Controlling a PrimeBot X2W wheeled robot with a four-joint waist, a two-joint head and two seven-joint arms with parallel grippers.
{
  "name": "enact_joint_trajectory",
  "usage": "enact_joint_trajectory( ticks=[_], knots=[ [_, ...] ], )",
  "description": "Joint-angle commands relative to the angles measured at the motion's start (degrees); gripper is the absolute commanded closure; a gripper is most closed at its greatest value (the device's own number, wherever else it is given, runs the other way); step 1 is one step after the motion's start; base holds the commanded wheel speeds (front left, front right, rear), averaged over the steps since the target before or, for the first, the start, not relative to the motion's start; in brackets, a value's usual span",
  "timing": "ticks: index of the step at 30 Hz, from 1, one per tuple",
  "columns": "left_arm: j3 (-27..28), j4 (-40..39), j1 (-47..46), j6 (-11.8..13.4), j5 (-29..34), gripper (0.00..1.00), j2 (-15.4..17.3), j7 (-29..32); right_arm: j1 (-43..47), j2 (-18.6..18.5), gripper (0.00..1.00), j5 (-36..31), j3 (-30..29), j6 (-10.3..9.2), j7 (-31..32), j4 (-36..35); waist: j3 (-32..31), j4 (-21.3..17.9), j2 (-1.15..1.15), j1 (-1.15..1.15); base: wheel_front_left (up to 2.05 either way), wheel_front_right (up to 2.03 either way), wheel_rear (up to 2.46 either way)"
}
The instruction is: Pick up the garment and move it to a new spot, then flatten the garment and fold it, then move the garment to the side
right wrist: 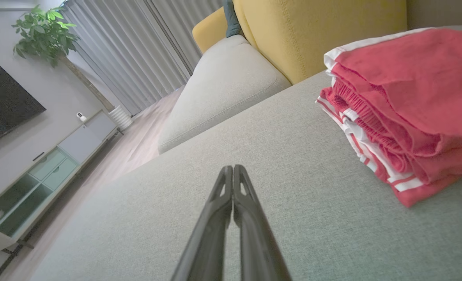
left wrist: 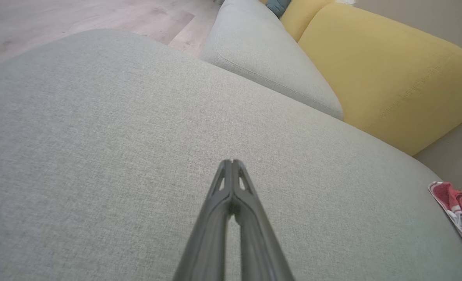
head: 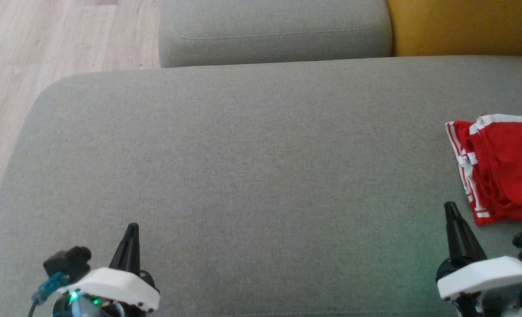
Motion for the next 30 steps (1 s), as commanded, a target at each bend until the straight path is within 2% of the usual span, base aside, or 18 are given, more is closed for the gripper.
enact_joint_trajectory(
  ticks=[1,30],
  knots=[
    [1.72,-1.43,-3.42,-0.6,-1.61,1.0,0.08,0.35,-2.85,-0.97,1.0,1.93,0.28,-0.02,-0.6,-1.39,0.0,-0.02,0.0,0.0,0.0,0.0,0.0],
    [6.64,-0.84,-5.18,-3.76,-19.53,1.0,-1.37,4.51,-6.12,-1.35,1.0,20.97,0.01,-0.03,-0.66,2.8,0.08,-0.41,0.0,0.0,0.0,0.0,0.0]
  ],
)
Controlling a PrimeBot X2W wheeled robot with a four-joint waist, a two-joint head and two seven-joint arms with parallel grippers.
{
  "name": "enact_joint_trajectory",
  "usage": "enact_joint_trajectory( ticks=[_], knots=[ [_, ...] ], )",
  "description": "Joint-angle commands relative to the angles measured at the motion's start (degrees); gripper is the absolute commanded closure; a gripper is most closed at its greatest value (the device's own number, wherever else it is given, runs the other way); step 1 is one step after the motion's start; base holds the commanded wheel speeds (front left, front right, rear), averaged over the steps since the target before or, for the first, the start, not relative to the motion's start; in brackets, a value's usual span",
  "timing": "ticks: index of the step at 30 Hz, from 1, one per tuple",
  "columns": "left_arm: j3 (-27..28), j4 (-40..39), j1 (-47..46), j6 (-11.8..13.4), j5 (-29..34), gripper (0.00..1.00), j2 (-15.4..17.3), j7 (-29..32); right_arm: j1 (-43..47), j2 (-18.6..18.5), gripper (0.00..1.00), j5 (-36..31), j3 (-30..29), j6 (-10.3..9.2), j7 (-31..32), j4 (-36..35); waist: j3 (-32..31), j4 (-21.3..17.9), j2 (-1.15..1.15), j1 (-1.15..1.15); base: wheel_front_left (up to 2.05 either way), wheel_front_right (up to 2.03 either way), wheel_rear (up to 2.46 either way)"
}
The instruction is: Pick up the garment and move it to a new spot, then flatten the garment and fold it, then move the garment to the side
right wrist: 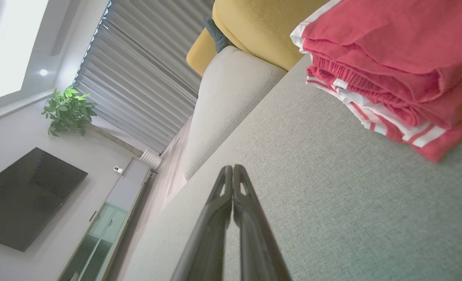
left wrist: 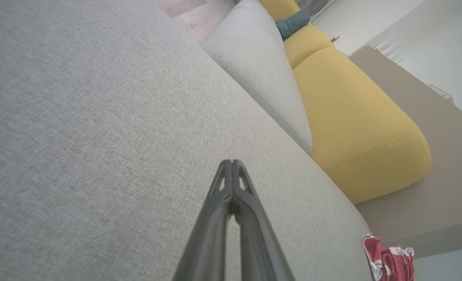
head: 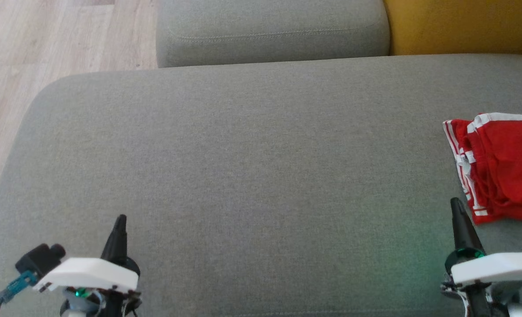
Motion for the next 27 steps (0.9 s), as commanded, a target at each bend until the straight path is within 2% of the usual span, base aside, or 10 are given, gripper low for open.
enact_joint_trajectory(
  ticks=[1,27],
  knots=[
    [1.88,-1.69,-3.53,-0.59,-1.76,1.0,0.23,0.23,-3.67,-1.27,1.0,1.97,0.44,-0.03,-0.51,-1.52,0.01,-0.02,0.0,0.0,0.0,0.0,0.0],
    [6.78,-1.09,-5.26,-3.64,-18.9,1.0,-1.27,4.37,-6.85,-1.4,1.0,20.06,-0.14,-0.04,-0.31,2.55,0.08,-0.39,0.0,0.0,0.0,0.0,0.0]
  ],
)
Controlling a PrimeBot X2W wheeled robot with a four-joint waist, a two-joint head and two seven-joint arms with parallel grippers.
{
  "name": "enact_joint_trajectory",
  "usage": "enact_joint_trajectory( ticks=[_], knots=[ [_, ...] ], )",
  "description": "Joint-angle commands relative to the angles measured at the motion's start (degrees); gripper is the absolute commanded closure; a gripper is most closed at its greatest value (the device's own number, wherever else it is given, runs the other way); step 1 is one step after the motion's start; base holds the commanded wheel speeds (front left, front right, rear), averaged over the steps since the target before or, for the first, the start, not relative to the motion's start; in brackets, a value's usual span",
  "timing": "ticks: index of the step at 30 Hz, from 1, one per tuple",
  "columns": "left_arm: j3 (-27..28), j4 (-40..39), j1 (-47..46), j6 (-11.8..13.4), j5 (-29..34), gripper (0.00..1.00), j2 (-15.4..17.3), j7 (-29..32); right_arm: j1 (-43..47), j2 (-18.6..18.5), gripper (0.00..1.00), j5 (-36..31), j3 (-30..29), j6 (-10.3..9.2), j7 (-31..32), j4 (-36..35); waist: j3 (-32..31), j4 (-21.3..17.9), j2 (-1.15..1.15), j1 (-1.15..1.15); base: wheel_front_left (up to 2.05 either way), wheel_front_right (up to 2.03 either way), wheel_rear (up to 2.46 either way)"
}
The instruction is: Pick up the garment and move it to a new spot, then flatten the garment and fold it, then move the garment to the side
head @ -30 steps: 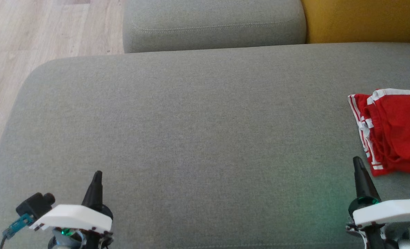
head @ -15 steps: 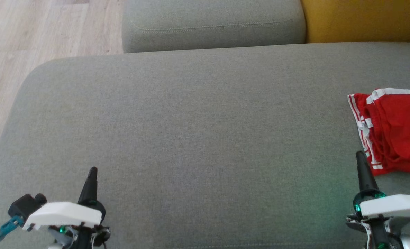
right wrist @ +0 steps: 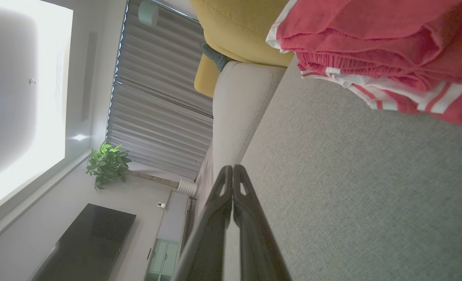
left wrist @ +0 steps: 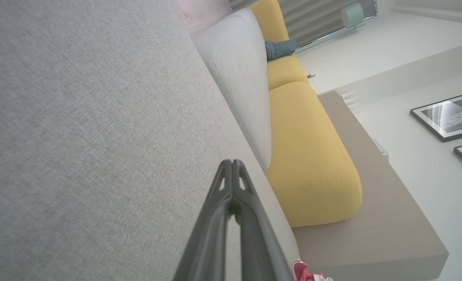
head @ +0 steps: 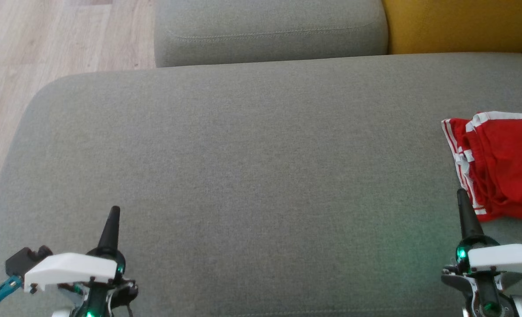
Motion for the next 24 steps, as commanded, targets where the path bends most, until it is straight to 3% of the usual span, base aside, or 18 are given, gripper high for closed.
enact_joint_trajectory(
  ticks=[1,24],
  knots=[
    [2.51,-1.57,-3.45,-0.74,-1.84,1.0,0.23,0.41,-3.14,-1.3,1.0,2.04,0.47,-0.04,-0.3,-1.27,0.01,-0.02,0.0,0.0,0.0,0.0,0.0],
    [6.57,-1.07,-4.86,-3.22,-15.77,1.0,-1.04,3.84,-5.76,-1.31,1.0,16.68,-0.15,-0.05,-0.02,2.06,0.07,-0.33,0.0,0.0,0.0,0.0,0.0]
  ],
)
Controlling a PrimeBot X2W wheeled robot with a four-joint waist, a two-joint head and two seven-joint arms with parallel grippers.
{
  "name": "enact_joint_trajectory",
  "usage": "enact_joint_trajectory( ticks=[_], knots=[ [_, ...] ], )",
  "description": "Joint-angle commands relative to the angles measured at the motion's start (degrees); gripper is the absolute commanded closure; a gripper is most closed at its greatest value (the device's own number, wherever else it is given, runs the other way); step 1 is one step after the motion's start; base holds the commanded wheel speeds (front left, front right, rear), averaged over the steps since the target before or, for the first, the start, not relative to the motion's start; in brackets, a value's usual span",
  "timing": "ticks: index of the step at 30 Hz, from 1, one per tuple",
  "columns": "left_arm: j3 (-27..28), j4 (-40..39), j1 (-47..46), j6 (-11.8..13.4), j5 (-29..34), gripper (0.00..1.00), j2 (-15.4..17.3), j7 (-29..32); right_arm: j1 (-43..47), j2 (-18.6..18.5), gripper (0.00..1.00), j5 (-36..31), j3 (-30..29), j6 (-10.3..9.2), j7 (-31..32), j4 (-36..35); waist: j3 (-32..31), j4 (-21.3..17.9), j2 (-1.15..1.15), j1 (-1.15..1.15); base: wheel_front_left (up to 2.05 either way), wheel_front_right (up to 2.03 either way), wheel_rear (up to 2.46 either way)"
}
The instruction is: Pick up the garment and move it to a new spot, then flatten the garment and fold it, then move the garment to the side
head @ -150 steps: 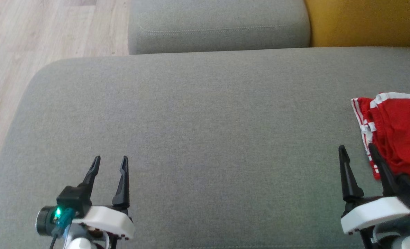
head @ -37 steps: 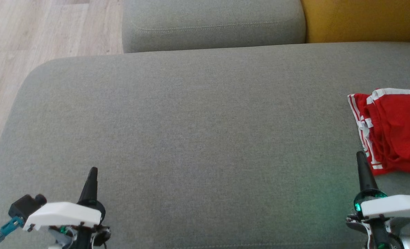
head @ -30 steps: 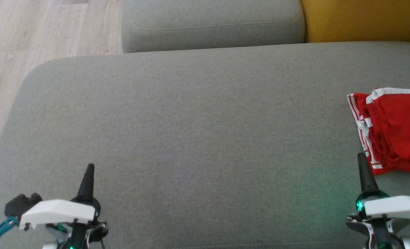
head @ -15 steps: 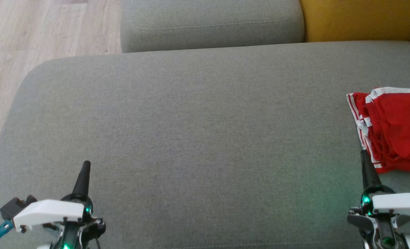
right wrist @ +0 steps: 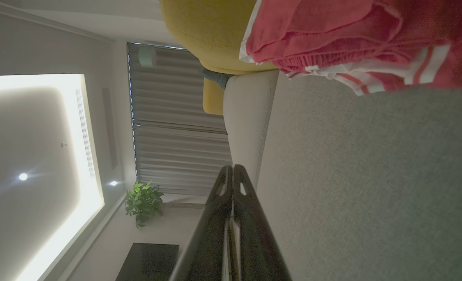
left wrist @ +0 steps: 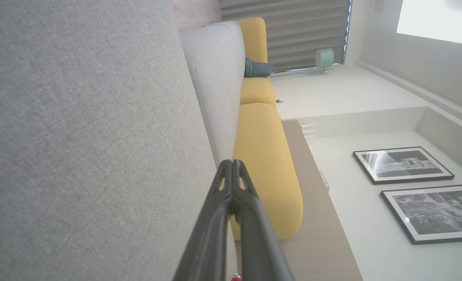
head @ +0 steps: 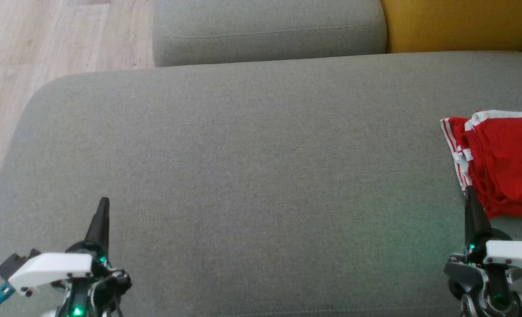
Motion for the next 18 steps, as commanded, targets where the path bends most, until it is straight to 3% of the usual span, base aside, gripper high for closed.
enact_joint_trajectory(
  ticks=[1,11,18],
  knots=[
    [2.78,-1.43,-3.68,-0.73,-1.99,1.0,0.38,0.49,-3.31,-1.27,1.0,2.21,1.03,-0.04,-0.02,-1.43,0.0,-0.02,0.0,0.0,0.0,0.0,0.0],
    [4.58,-1.21,-4.3,-1.82,-8.09,1.0,-0.19,2.0,-4.46,-1.25,1.0,8.61,0.72,-0.04,0.13,0.03,0.03,-0.16,0.0,0.0,0.0,0.0,0.0],
    [4.64,-1.21,-4.31,-1.82,-8.04,1.0,-0.23,2.05,-4.47,-1.15,1.0,8.49,0.58,-0.04,0.24,0.04,0.03,-0.16,0.0,0.0,0.0,0.0,0.0]
  ],
)
